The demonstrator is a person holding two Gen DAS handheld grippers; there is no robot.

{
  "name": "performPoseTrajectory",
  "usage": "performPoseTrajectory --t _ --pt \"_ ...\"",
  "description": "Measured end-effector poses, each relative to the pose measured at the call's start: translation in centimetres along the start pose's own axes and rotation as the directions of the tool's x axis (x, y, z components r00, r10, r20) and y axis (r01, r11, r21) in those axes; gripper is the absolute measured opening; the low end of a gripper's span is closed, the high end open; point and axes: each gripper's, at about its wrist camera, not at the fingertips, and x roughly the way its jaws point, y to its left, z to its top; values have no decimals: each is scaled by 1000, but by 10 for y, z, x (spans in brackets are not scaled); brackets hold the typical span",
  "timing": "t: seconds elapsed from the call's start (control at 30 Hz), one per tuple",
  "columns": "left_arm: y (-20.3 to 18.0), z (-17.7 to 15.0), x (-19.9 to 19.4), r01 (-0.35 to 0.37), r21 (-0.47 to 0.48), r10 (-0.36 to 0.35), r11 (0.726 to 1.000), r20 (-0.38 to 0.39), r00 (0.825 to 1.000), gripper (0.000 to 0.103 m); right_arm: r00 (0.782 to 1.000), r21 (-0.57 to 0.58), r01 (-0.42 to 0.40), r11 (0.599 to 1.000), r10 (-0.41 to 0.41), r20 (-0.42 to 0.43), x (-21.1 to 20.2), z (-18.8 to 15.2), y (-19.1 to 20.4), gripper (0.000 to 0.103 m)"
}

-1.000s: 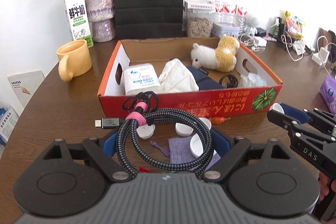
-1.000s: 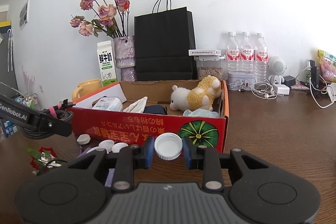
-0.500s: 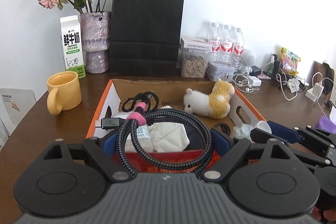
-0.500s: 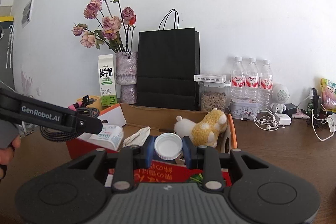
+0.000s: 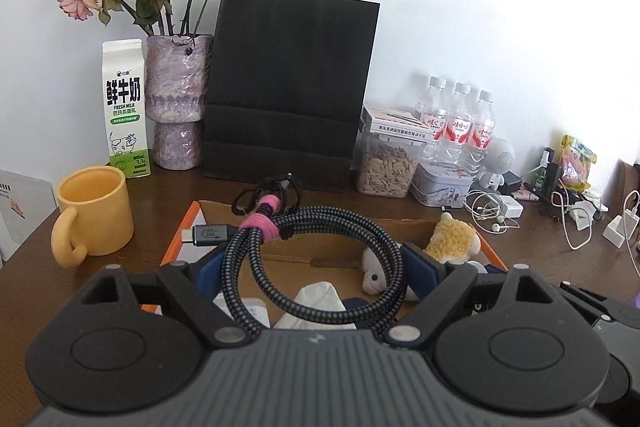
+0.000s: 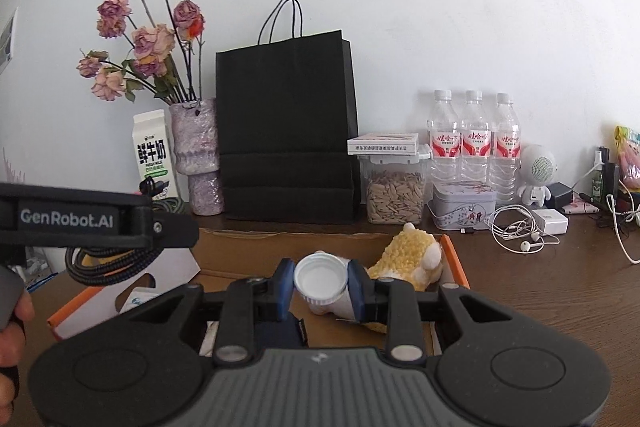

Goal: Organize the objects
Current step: 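Carry the cap and braided cable into the cardboard box and open both tools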

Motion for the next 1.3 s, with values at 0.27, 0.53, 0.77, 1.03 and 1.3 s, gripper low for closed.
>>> performPoseTrajectory --t 0.27,0.53,0.77,1.03,1.3 --pt "-3 -9 23 -15 43 16 999 -30 999 89 998 -7 -16 1000 16 -56 17 -14 -8 28" --pt "-3 -12 15 -26 39 24 999 45 999 103 998 -28 -9 1000 8 -57 13 -18 -4 103" --pt "-1 -9 12 -21 31 20 999 43 999 103 999 -25 -3 1000 2 -53 9 -18 -5 103" --pt "0 -8 9 -16 31 14 999 41 999 103 999 -31 -4 1000 3 -38 2 -17 -3 103" --pt "3 -4 -3 -19 31 18 999 57 998 103 1000 -41 -5 999 5 -19 -9 -16 -1 103"
